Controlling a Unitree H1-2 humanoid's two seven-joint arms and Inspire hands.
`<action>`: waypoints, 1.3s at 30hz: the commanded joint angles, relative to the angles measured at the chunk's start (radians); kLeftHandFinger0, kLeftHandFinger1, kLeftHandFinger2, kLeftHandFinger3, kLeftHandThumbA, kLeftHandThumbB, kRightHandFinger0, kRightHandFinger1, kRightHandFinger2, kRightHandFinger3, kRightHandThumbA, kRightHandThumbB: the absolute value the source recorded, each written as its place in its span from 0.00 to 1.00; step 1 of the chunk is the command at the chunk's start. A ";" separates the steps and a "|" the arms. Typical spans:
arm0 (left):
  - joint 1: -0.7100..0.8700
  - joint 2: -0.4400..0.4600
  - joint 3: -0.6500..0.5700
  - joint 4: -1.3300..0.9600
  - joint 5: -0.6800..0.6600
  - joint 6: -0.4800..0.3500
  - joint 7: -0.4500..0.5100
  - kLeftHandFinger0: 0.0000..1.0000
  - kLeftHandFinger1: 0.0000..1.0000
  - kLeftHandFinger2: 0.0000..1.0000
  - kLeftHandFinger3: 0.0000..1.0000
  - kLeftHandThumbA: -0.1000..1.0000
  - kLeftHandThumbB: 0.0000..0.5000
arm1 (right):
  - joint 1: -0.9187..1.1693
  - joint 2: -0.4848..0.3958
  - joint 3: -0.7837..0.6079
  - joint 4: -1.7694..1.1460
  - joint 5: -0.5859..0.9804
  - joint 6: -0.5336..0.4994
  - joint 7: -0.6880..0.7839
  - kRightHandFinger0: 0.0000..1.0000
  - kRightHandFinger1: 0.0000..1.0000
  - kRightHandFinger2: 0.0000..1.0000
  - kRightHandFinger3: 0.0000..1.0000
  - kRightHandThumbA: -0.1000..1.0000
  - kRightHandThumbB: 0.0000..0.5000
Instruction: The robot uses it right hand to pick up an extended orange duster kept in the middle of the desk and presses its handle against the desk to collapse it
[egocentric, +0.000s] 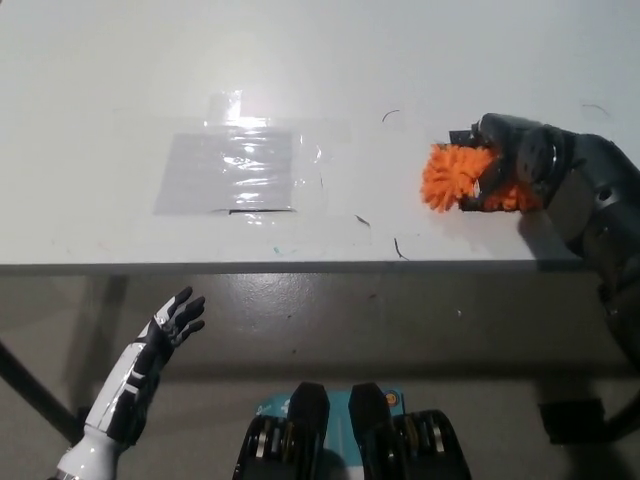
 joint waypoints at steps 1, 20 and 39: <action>-0.018 0.012 0.008 -0.038 -0.012 -0.012 -0.001 1.00 1.00 1.00 1.00 1.00 0.61 | -0.024 -0.052 0.008 -0.012 -0.042 -0.093 -0.338 0.00 0.08 0.24 0.41 0.00 0.43; -0.026 0.013 0.011 -0.037 -0.029 -0.025 -0.008 1.00 1.00 1.00 1.00 1.00 0.58 | -0.044 -0.082 -0.088 -0.016 0.015 -0.185 -0.446 0.00 0.51 0.91 0.90 0.00 0.35; 0.007 -0.001 0.003 -0.043 -0.030 -0.023 -0.005 1.00 1.00 1.00 1.00 0.99 0.55 | -0.294 -0.169 -0.439 -0.368 0.193 -0.367 -0.539 0.00 0.36 0.75 0.87 0.00 0.28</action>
